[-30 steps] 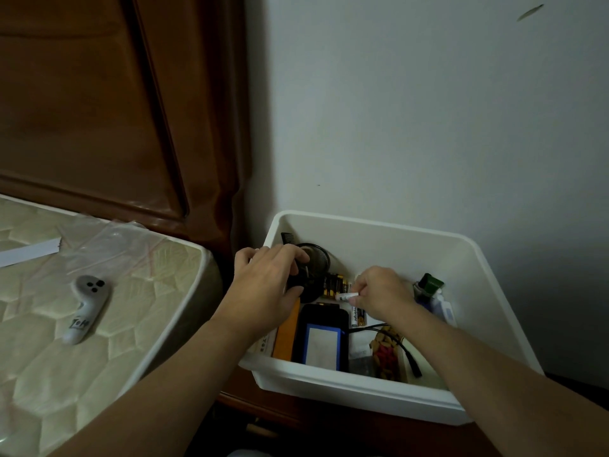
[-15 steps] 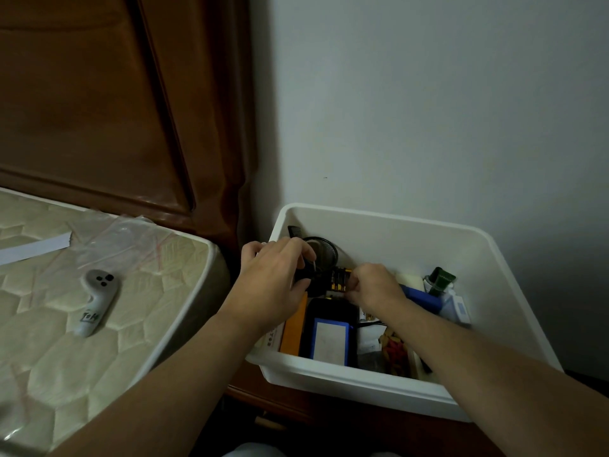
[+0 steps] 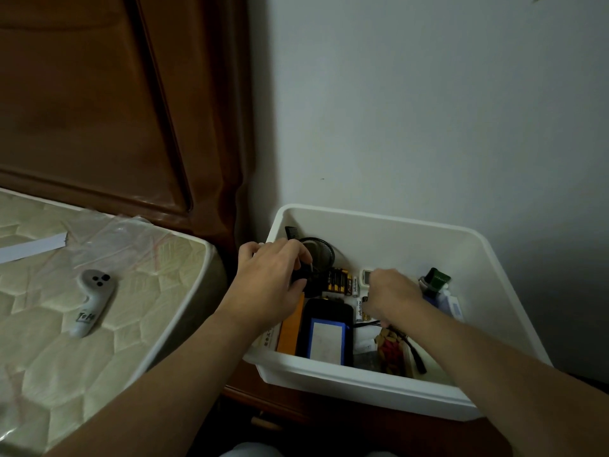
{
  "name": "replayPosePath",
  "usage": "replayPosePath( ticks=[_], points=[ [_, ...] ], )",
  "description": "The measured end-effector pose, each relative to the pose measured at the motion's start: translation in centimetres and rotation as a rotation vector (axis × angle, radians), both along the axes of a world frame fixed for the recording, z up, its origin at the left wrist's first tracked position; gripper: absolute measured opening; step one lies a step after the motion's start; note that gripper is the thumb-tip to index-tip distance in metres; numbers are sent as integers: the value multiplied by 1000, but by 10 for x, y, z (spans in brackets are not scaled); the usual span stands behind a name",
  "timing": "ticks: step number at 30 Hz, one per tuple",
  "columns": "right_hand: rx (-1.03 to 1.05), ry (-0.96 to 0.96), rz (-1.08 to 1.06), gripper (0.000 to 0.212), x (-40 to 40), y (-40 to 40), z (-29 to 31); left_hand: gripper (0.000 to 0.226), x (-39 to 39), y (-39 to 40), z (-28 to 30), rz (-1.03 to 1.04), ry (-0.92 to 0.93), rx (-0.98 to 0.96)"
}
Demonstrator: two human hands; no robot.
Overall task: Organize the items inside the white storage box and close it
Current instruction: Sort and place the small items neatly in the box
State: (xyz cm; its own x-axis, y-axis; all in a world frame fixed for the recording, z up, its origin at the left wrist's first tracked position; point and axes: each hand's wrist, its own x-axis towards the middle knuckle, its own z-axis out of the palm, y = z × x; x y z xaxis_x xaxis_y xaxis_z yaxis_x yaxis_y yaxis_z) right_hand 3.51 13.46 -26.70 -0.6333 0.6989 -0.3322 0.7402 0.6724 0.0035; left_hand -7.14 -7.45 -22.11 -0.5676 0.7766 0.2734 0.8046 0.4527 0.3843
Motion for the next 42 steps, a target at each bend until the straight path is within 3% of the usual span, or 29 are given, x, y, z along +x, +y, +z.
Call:
replayPosePath(
  ticks=[4, 14, 24, 28, 32, 42],
  points=[
    [29, 18, 22, 25, 1, -9, -9, 31, 1, 0, -1, 5, 23, -5],
    [-39, -100, -31, 48, -4, -11, -8, 32, 0, 0, -3, 3, 33, 7],
    [-69, -111, -58, 29, -3, -5, -5, 30, -1, 1, -4, 7, 40, 7],
    [92, -83, 29, 42, 0, -2, -2, 30, 0, 1, -4, 5, 46, 13],
    [250, -50, 176, 31, -3, -2, -3, 29, -1, 0, -4, 5, 40, 14],
    [362, -124, 305, 23, -11, 1, -20, 29, 0, 1, -4, 7, 33, 10]
  ],
)
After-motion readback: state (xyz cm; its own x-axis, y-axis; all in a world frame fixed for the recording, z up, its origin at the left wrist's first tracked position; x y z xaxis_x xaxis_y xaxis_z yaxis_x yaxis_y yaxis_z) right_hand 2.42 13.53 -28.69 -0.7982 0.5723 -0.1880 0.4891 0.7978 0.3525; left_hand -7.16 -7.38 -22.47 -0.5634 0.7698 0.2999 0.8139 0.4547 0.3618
